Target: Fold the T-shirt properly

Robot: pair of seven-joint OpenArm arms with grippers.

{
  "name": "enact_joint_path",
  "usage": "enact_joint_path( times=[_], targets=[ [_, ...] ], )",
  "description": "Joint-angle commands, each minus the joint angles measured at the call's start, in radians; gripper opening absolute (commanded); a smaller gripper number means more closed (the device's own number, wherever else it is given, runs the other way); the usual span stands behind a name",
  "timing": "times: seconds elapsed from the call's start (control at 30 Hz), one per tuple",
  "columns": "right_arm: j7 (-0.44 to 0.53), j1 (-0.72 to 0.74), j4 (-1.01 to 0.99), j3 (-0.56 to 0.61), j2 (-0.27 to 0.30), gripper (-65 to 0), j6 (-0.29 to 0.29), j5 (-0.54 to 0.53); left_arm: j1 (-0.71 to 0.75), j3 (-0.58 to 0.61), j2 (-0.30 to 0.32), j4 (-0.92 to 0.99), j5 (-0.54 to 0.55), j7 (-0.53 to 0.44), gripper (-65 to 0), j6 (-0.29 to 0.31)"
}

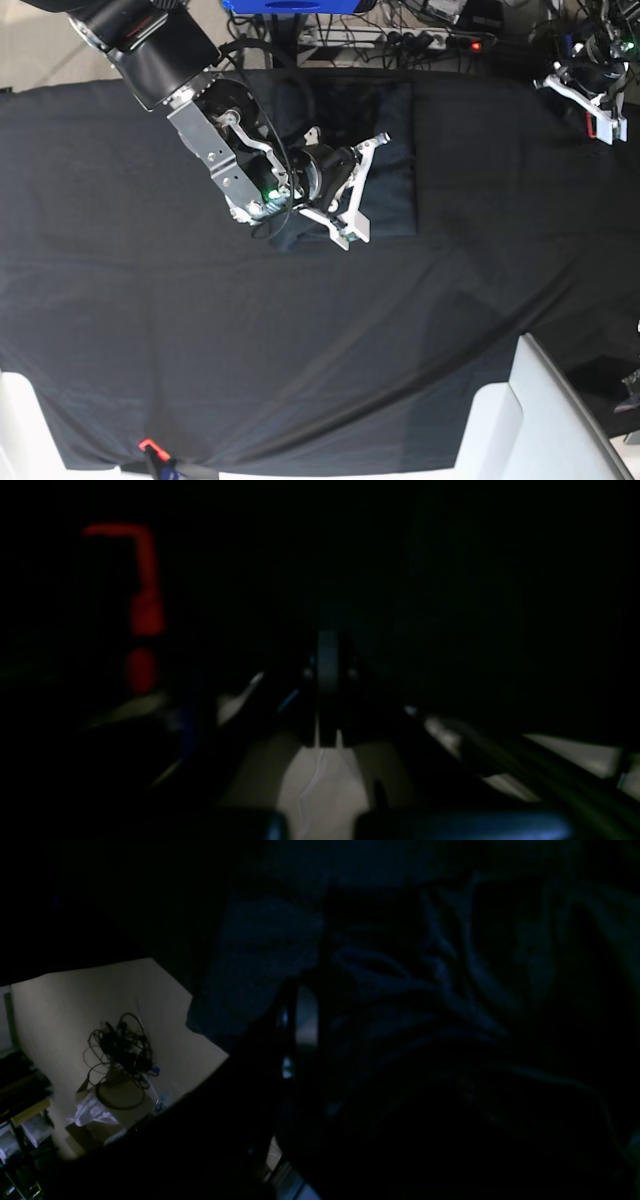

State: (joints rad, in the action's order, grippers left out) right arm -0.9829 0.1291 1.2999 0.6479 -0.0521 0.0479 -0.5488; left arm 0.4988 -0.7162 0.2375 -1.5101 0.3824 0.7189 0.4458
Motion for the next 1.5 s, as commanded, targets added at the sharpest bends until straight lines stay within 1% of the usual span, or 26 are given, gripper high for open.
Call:
enact_joint_path(
  times=[0.0, 0.07, 0.2, 0.33, 0.37, 0.4, 0.53, 0.57, 0.6, 0.67, 0.83, 0.97, 1.17, 1.3, 1.47],
  targets=[
    [0.008, 0.016, 0.013, -0.001, -0.01, -64.5, 0.002, -0.014, -0.001, -0.004, 0.01, -0.019, -0.016, -0.017, -65.0, 0.005],
    [0.008, 0.016, 0.013, 0.0, -0.01, -64.5, 0.002, -0.014, -0.012, -0.004, 0.0, -0.019, -0.043, -0.017, -65.0, 0.005],
    [0.008, 0.019, 0.013, 0.049, -0.009, -64.2, 0.002, -0.014, -0.019, -0.007, -0.002, -0.016, -0.043, -0.017, -65.0, 0.005],
    [0.008, 0.02, 0.013, 0.054, -0.009, -63.5, 0.002, -0.014, -0.022, -0.004, -0.002, -0.019, -0.043, -0.017, -65.0, 0.005],
    [0.008, 0.02, 0.013, 0.054, -0.009, -61.5, 0.002, -0.014, -0.022, -0.004, -0.002, -0.019, -0.043, -0.017, -65.0, 0.005],
    [0.008, 0.02, 0.013, 0.054, -0.009, -58.1, 0.002, -0.014, -0.022, -0.004, -0.002, -0.019, -0.043, -0.017, -65.0, 0.005],
    [0.006, 0.02, 0.013, 0.056, -0.009, -38.9, 0.004, -0.014, -0.022, -0.004, 0.0, -0.016, -0.043, -0.017, -65.0, 0.005],
    [0.006, 0.02, 0.016, 0.056, -0.009, -35.1, 0.004, -0.014, -0.022, -0.004, 0.001, -0.013, -0.043, -0.017, -65.0, 0.005],
    [0.006, 0.02, 0.02, 0.056, -0.009, -32.3, 0.007, -0.014, -0.024, -0.004, 0.001, -0.011, -0.043, -0.017, -65.0, 0.005],
    [0.0, 0.02, 0.022, 0.057, -0.01, -29.4, 0.008, -0.015, -0.024, -0.004, 0.001, -0.011, -0.043, -0.017, -65.0, 0.005],
    [-0.038, 0.022, 0.062, 0.062, -0.013, -29.3, 0.011, -0.017, -0.044, -0.007, 0.0, -0.007, -0.05, -0.017, -65.0, 0.005],
    [-0.058, 0.039, 0.096, 0.149, -0.013, -29.3, 0.011, -0.017, -0.044, -0.004, 0.001, -0.007, -0.044, -0.017, -65.0, 0.005],
    [-0.06, 0.07, 0.085, 0.234, -0.018, -29.3, 0.011, -0.02, -0.045, -0.004, 0.001, -0.008, -0.044, -0.017, -65.0, 0.005],
    [-0.09, 0.091, 0.079, 0.292, -0.038, -29.3, 0.011, -0.018, -0.045, -0.004, 0.003, -0.008, -0.046, -0.017, -65.0, 0.005],
    [-0.09, 0.12, 0.056, 0.37, -0.053, -29.3, 0.011, -0.021, -0.045, -0.004, 0.003, -0.008, -0.044, -0.017, -65.0, 0.005]
  ],
)
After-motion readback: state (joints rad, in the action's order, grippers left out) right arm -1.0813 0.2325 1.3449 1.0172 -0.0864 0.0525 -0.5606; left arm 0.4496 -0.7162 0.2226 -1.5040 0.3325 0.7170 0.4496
